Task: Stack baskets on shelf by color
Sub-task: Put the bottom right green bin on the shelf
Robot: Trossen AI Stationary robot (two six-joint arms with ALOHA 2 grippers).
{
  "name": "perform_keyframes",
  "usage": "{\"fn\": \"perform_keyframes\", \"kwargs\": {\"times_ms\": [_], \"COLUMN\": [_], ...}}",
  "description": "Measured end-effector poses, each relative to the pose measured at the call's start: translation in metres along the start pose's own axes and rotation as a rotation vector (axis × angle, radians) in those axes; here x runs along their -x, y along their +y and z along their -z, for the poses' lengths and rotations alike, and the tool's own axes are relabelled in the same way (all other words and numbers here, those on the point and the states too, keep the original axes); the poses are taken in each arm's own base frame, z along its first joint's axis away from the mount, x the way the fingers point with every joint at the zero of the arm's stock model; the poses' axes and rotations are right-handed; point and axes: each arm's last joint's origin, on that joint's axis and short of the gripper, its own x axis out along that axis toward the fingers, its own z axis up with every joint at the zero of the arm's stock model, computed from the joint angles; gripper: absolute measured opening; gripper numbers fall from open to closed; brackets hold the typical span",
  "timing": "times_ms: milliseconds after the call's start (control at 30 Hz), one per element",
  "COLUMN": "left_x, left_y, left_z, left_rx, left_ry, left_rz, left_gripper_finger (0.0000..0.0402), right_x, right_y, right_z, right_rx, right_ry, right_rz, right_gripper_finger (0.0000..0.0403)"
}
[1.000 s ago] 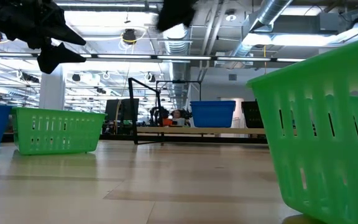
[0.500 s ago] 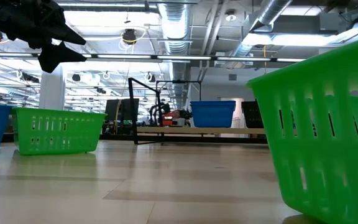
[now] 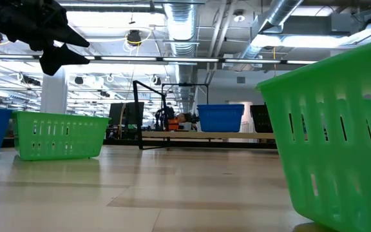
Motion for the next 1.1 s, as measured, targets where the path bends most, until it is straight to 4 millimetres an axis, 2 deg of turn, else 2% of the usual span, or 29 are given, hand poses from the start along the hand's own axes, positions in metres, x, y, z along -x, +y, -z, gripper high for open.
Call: {"fn": "perform_keyframes", "kwargs": {"times_ms": [67,267,433,867,1100], "left_x": [0.0,0.0,0.0,0.0,0.0], "left_y": [0.0,0.001,0.001,0.001,0.001], "left_z": [0.0,0.0,0.001,0.001,0.002], "left_rx": [0.0,0.002,0.005,0.025,0.025], "left_ry": [-0.006,-0.006,-0.001,0.005,0.01], "left_rz": [-0.013,-0.019,-0.022,-0.024,-0.026], "left_gripper_finger": [0.0227,0.0227,0.0227,0.0227,0.0227], "right_x": [-0.001,-0.034,-0.046,-0.052,-0.053], "right_y": [0.001,0.006,0.005,-0.002,-0.012], "right_z": [0.005,0.014,0.018,0.02,0.009], "right_rx": [0.018,0.064,0.101,0.187,0.272], "right_ry": [-0.001,0.009,0.031,0.076,0.065], "right_rz": [0.024,0.019,0.044,0.101,0.139], "right_gripper_finger": [0.0164,0.0166,0.0174,0.0167,0.0166]}}
